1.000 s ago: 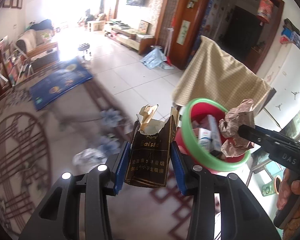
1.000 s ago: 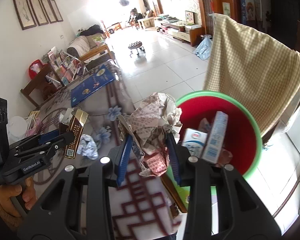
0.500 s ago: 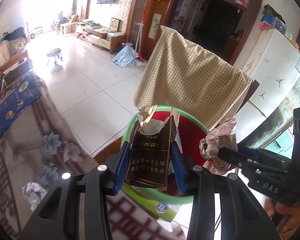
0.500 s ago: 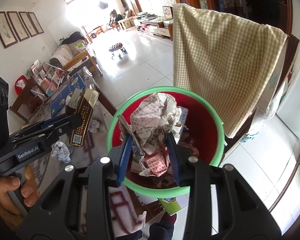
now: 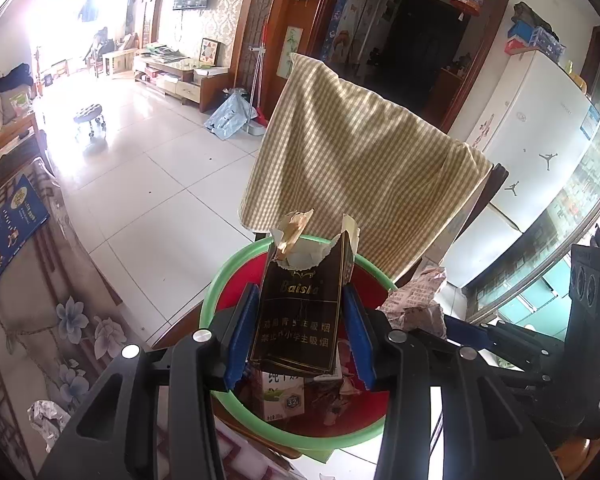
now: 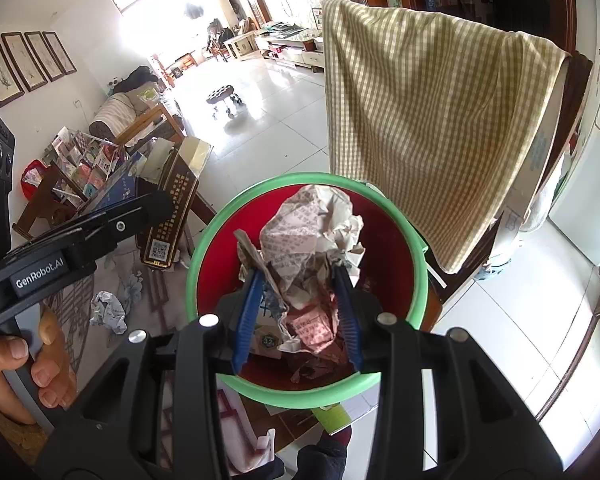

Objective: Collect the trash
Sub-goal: 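Open the left tool over the bin while the right tool releases the paper inside, then move both open tools back over the table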

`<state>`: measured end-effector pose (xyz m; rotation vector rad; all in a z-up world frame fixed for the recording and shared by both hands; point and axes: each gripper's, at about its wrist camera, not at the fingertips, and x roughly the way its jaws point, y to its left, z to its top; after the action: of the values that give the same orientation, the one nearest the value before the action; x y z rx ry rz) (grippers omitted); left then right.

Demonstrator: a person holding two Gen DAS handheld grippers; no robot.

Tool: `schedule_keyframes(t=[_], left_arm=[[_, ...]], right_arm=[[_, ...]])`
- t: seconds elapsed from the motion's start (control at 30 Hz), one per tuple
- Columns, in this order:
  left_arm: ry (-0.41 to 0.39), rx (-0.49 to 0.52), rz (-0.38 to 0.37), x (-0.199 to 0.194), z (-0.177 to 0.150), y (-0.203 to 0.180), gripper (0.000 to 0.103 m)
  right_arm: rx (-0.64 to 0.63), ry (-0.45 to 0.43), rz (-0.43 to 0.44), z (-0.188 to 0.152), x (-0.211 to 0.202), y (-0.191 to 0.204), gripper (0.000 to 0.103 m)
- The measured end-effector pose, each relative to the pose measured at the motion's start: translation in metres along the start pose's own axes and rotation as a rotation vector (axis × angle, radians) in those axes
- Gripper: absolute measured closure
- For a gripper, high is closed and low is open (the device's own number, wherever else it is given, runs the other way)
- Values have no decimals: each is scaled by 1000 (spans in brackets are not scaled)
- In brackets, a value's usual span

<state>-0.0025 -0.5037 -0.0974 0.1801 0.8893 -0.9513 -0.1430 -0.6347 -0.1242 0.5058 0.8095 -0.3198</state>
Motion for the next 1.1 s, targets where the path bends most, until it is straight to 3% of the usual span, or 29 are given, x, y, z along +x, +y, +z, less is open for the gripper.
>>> schedule_keyframes(t=[0.03,0.1,0.13,0.3,0.6,0.83,1.1], left_arm=[[-2,-2,-4,1,1,1,61],[-7,-9,-3,1,2,3,38],[-19,-18,-5,0,2,5,36],[-36,-39,0,-8,0,12,30],[-57,-85,39,-41,-25,48,26],[-66,-178,134,-89,-72,111,26],[-43,-317,307,-155,-145,223,26]], right_arm=[[0,1,-3,0,1,0,66],[2,-1,-13,0,2,-1,62],[4,-1,-17,0,3,-1,59],[5,-11,-28,1,3,3,44],[-17,-19,-1,3,4,31,44],[-100,24,74,-6,23,98,44],[-309,195,188,-50,86,219,36]])
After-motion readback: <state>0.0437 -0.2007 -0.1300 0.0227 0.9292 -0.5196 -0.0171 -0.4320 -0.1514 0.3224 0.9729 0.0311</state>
